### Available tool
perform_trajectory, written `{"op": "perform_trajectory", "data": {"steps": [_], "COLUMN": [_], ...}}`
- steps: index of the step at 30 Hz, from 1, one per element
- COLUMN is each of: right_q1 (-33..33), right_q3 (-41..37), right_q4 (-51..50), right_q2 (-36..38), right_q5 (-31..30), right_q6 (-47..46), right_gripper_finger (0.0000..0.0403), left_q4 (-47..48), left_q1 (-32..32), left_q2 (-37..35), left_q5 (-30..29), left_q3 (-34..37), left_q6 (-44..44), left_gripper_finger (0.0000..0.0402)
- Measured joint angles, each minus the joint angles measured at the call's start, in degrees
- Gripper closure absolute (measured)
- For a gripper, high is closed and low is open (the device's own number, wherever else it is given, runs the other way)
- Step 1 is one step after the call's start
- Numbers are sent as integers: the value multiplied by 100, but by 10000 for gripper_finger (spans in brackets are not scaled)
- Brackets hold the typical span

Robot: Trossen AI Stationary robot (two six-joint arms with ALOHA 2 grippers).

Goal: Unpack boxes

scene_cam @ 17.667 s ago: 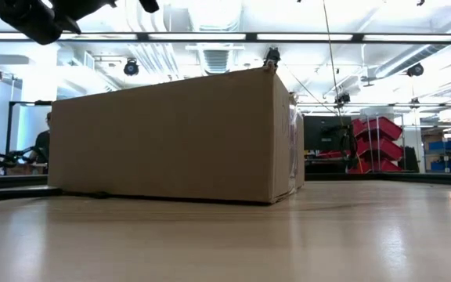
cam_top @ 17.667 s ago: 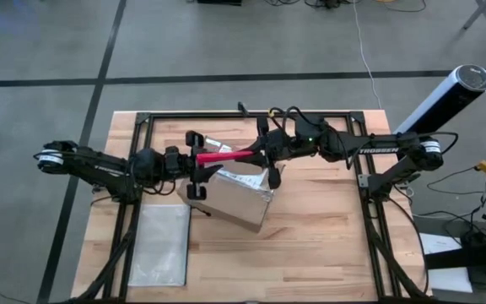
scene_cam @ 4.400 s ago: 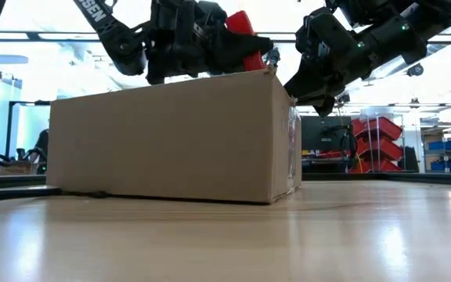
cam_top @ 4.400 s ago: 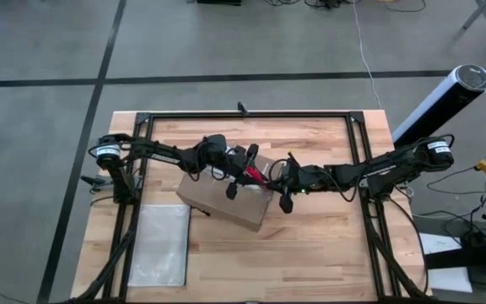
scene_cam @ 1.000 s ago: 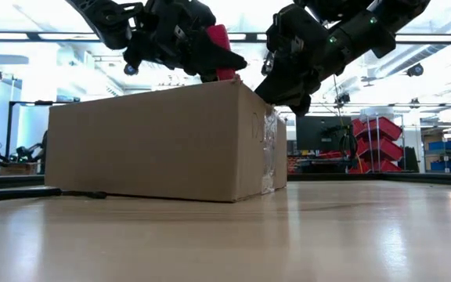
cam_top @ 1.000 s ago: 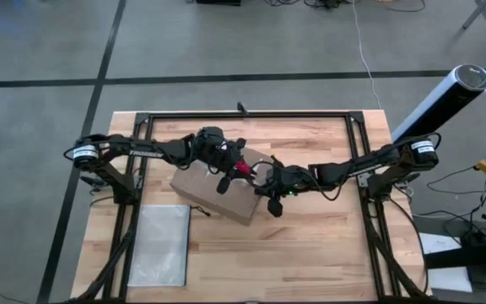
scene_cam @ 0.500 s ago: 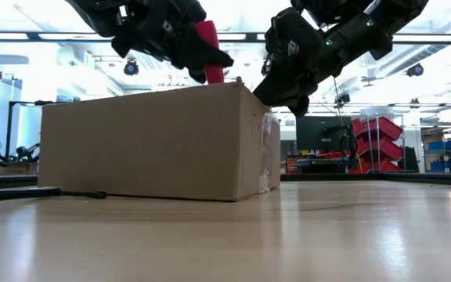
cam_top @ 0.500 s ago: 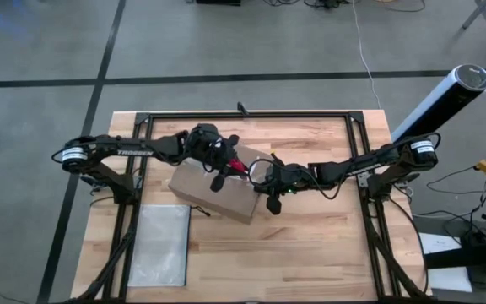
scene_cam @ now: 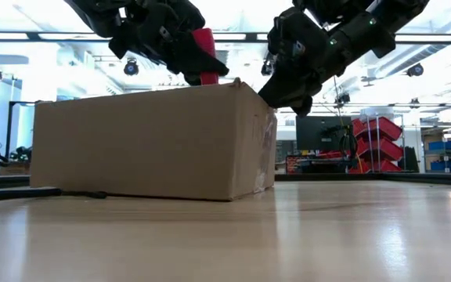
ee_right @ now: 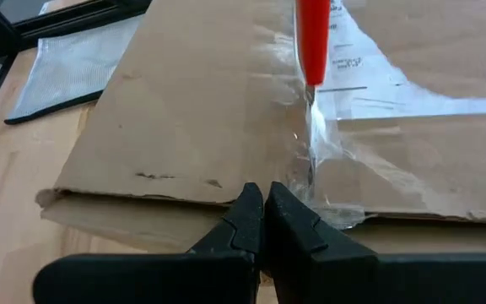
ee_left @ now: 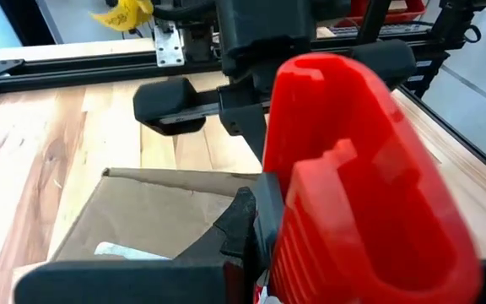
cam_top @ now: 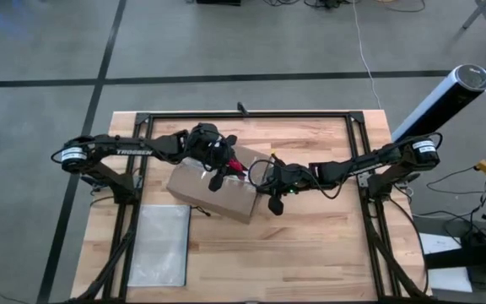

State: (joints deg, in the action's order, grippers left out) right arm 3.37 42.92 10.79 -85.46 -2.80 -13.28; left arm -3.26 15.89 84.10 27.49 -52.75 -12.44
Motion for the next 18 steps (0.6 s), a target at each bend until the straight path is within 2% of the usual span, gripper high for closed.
{"op": "perform_trajectory", "data": {"steps": [7, 18], "right_q1": [54, 52], "right_q3": [-17, 487], "right_q4": [430, 739], "right_q2": [170, -675], "right_q5": [115, 30], "right_q6": [114, 236], "right_gripper_finger": [403, 403], "left_q4": [-17, -198], "left_q1": [10, 11], "left_q2": [3, 11], "left_q5": [-58, -44], "left_q3": [13, 15], "left_q6": [36, 49], "left_gripper_finger": [369, 369]}}
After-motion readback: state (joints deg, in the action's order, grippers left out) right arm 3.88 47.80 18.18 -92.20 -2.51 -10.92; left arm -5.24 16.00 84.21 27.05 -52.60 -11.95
